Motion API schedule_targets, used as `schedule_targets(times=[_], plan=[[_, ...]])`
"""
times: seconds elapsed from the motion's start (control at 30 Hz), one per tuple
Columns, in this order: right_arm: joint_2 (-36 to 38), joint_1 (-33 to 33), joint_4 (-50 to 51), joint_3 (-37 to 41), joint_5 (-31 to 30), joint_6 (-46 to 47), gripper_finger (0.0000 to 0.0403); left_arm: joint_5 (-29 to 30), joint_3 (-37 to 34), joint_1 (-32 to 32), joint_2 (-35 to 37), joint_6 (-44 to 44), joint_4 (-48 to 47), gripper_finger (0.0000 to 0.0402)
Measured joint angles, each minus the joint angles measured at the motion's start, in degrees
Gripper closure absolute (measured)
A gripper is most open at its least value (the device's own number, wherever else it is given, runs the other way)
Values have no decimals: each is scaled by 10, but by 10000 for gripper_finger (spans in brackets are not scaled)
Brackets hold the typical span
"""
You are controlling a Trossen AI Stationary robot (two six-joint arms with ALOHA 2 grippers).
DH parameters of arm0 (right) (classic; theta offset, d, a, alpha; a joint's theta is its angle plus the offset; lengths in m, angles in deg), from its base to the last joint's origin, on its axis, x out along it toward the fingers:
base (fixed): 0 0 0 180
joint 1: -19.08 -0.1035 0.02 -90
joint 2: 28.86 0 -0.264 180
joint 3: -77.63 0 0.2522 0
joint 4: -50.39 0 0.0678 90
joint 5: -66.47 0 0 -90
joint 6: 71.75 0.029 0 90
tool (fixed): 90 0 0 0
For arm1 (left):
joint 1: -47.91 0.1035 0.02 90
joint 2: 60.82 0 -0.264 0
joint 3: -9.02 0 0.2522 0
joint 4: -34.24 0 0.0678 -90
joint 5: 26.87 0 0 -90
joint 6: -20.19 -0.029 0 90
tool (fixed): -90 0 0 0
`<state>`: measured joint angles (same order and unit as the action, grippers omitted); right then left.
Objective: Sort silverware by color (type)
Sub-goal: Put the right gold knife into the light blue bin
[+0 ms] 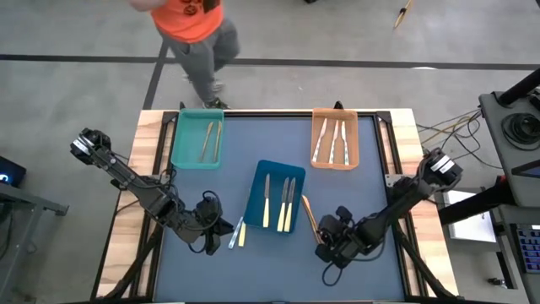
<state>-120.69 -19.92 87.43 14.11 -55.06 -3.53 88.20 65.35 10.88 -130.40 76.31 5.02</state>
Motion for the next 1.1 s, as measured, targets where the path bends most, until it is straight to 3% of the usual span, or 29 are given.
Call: schedule_targets(times=[0.23,0.4,1.1], plan=[[-21,0,3,0,-45,-48,266,0,0,0,0,-5,0,361],[-21,6,3,0,-31,-32,218,0,0,0,0,-6,0,361],[-21,8,3,13,-75,-24,230,12,0,0,0,-21,0,361]])
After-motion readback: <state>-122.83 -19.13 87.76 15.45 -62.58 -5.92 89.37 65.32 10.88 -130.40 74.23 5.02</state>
